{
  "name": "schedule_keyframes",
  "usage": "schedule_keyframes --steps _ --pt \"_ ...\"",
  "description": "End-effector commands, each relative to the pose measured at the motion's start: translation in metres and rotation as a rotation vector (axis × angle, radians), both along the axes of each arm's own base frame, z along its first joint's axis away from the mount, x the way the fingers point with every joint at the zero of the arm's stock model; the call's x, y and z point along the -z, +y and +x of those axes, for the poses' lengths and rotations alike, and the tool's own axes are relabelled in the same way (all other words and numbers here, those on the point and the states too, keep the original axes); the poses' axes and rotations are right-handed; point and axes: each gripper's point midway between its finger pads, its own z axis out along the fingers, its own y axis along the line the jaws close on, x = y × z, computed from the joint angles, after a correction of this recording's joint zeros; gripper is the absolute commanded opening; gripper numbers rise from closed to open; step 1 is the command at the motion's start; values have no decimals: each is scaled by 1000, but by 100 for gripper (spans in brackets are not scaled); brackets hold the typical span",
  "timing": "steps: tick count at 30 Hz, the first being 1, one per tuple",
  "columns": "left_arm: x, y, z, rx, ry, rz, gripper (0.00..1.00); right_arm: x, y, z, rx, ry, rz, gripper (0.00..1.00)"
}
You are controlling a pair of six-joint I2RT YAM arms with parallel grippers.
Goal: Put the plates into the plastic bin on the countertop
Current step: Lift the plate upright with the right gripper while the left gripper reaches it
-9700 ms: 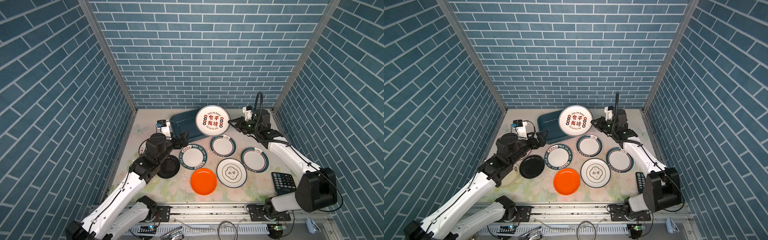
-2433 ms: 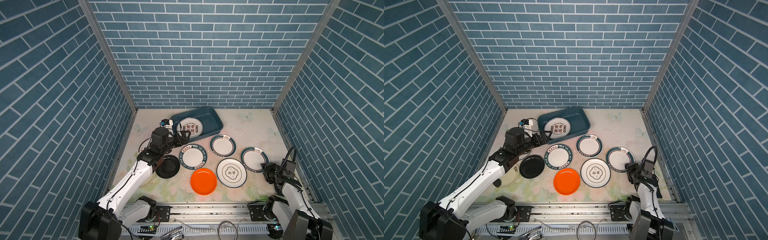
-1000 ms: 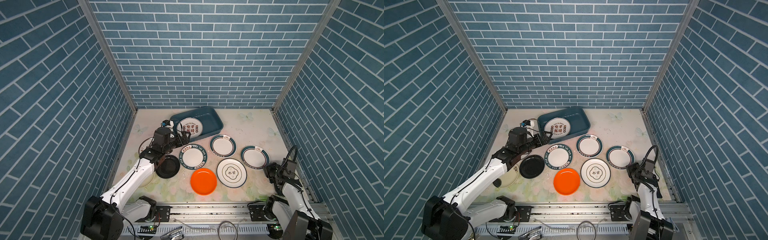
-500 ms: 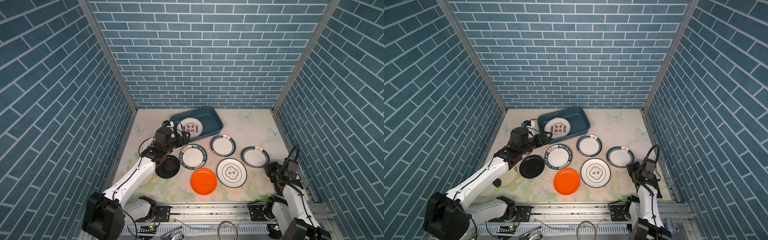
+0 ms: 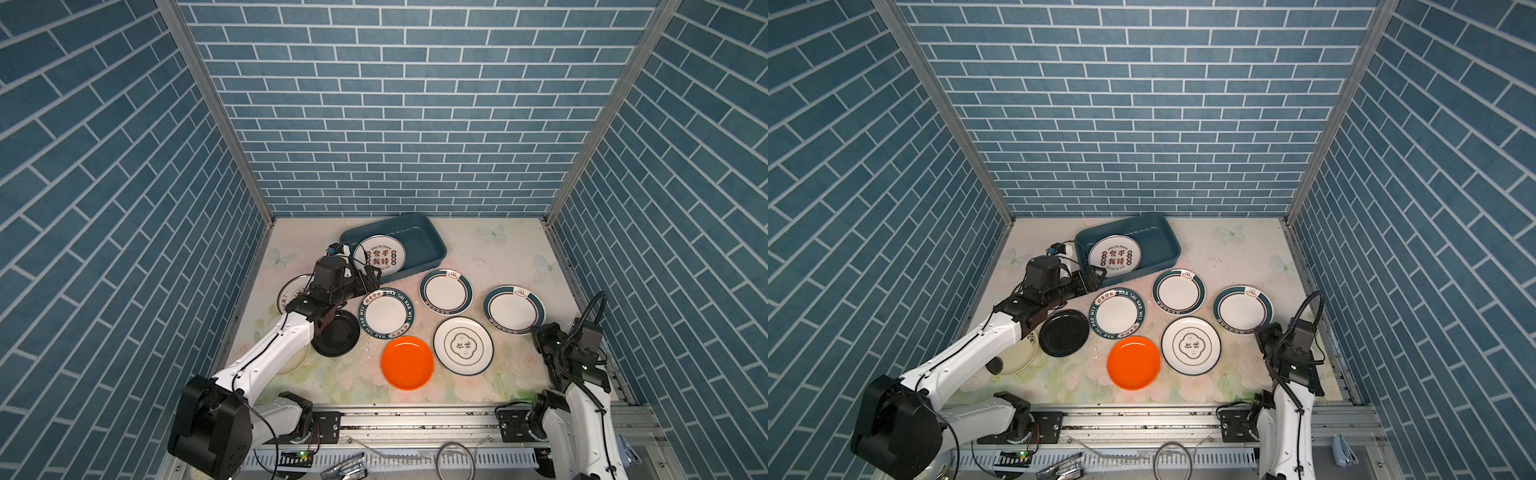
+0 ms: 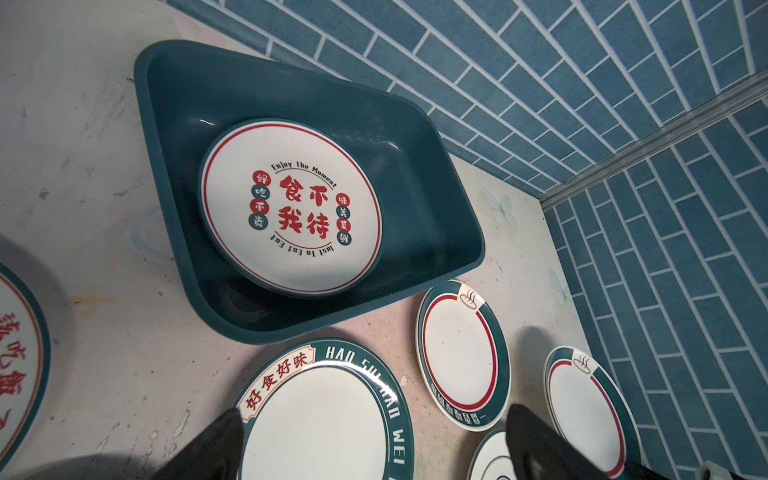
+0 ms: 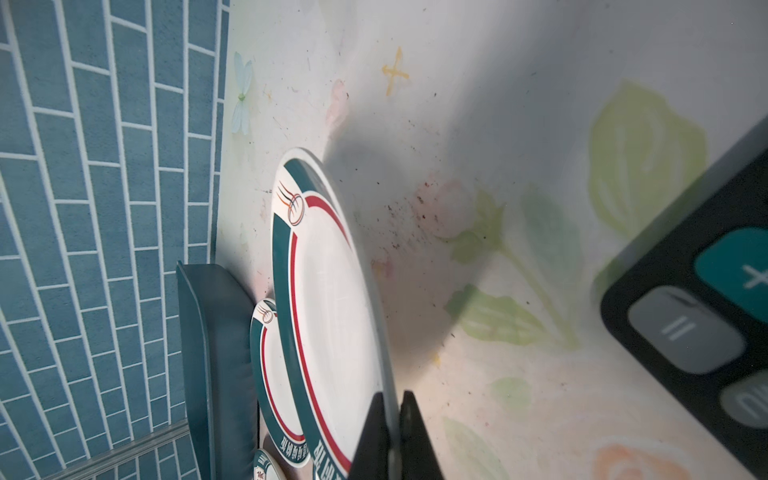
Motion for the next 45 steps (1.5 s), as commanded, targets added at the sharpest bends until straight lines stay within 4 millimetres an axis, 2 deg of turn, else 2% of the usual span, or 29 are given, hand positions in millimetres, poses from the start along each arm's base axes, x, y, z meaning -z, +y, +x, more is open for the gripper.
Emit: schedule_keyframes --steps 1,5,13,18,23,27,31,39,45 --pt "16 -6 -10 33 11 -43 100 -28 4 5 -39 -76 -19 0" --pt "23 -10 -14 48 15 -39 100 -46 11 9 -73 -136 -1 0" --pt "24 -48 -32 169 -3 -63 100 -87 15 13 -112 -198 -33 0" --pt "5 -64 -47 231 -56 -95 100 -105 22 16 -148 -216 -36 0" --pt "-10 -59 -57 243 -117 -108 99 -120 36 20 -202 -216 -68 0" --pt "-22 -47 -62 202 -187 -125 100 -129 53 28 -265 -214 -106 0" --pt "-30 -43 -64 204 -236 -108 100 -128 71 39 -323 -215 -106 0" --pt "-28 -71 -66 331 -248 -198 100 -119 121 62 -450 -230 -83 0" --pt "-28 -88 -66 406 -251 -265 99 -129 160 71 -539 -266 -56 0"
